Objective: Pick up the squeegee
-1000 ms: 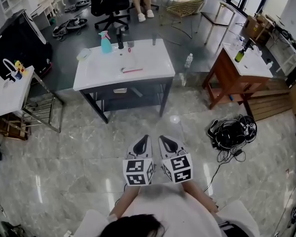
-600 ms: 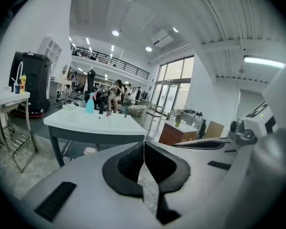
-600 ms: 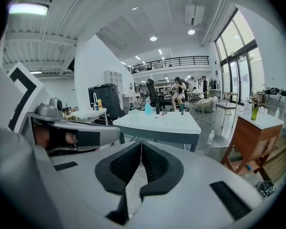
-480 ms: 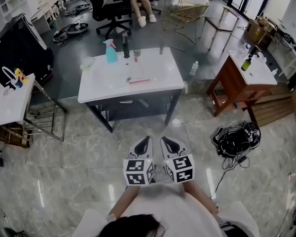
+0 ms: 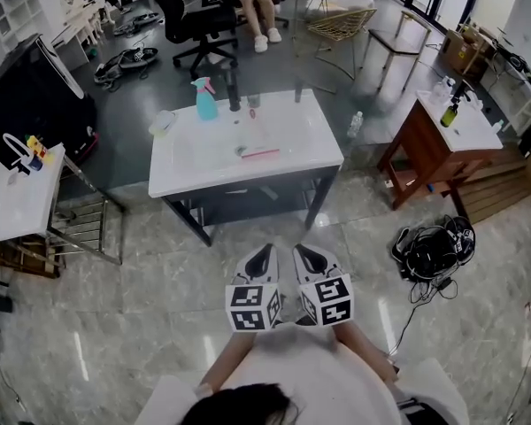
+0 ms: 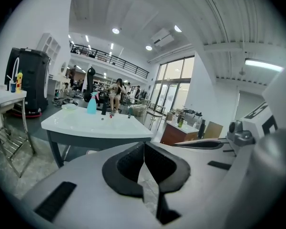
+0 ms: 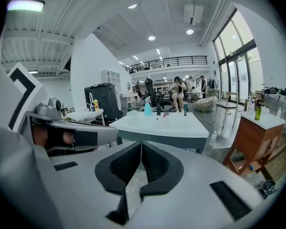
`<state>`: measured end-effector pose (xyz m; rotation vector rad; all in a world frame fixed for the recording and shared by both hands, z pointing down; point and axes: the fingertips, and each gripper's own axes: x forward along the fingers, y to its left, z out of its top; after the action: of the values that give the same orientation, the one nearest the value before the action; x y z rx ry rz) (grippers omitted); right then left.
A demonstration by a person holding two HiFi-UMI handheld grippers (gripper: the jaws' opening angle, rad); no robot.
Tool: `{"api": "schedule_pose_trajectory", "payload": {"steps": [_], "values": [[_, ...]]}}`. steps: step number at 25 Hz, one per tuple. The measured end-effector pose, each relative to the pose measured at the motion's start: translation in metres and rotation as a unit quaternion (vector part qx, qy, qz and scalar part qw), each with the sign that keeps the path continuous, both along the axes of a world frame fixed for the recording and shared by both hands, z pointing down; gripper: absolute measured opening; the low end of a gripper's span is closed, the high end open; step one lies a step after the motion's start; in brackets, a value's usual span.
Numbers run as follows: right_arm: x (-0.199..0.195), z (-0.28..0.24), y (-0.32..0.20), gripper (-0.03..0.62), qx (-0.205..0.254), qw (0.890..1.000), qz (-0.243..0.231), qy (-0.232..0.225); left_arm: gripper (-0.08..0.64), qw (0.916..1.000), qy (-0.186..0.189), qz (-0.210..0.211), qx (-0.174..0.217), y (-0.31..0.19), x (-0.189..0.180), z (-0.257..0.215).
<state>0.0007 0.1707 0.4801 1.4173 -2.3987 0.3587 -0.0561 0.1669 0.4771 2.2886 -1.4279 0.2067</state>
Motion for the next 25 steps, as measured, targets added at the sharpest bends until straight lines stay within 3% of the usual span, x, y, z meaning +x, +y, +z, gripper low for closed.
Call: {"api": "schedule_pose_trajectory", "payload": {"steps": [11, 15, 19, 25], "values": [[-0.014, 0.003, -0.015, 0.028, -0.002, 1.000, -0.002, -0.009, 0.028, 0.9998, -0.002, -0.011, 0.018, -0.018, -0.022, -0.014], [-0.021, 0.012, -0.017, 0.029, -0.008, 1.000, -0.012, 0.001, 0.028, 0.9998, 0.003, -0.020, 0.000, -0.026, -0.029, -0.004], [-0.025, 0.015, -0.021, 0.029, -0.022, 0.999, -0.006, -0.030, 0.028, 0.9995, -0.007, -0.029, -0.011, -0.033, -0.038, 0.002], [-0.015, 0.024, -0.045, 0.029, -0.027, 0.999, 0.008, -0.029, 0.028, 0.9994, -0.009, -0.027, -0.018, -0.047, -0.037, 0.011]]}}
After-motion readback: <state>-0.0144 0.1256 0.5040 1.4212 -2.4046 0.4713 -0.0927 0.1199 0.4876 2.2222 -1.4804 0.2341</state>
